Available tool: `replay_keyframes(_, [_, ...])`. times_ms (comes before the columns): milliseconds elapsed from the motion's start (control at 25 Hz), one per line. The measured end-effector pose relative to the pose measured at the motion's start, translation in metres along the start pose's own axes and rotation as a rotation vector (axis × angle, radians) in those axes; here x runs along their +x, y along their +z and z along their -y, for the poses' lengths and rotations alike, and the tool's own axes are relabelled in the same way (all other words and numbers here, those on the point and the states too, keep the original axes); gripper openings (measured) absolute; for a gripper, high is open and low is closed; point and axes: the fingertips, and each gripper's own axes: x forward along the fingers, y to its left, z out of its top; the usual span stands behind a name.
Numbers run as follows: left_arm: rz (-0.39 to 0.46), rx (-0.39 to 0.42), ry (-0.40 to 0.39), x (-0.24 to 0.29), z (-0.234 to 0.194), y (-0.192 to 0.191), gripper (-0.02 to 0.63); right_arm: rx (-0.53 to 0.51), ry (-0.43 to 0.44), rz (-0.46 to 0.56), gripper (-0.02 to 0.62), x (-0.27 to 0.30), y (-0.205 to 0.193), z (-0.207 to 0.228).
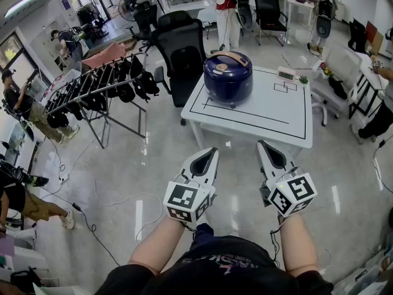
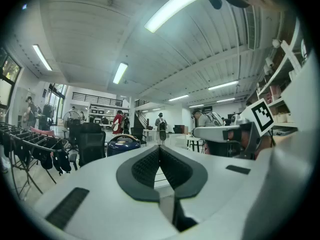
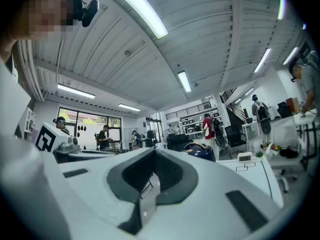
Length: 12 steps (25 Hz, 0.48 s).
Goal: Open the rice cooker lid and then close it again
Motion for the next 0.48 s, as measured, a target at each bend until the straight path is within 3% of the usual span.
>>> replay_keyframes(480, [-0.008,-0.028,0.005,0.002,-0.013,-0.01,0.003,0.022,0.01,-0.015,0.002,0.012,-0.013,-0.003])
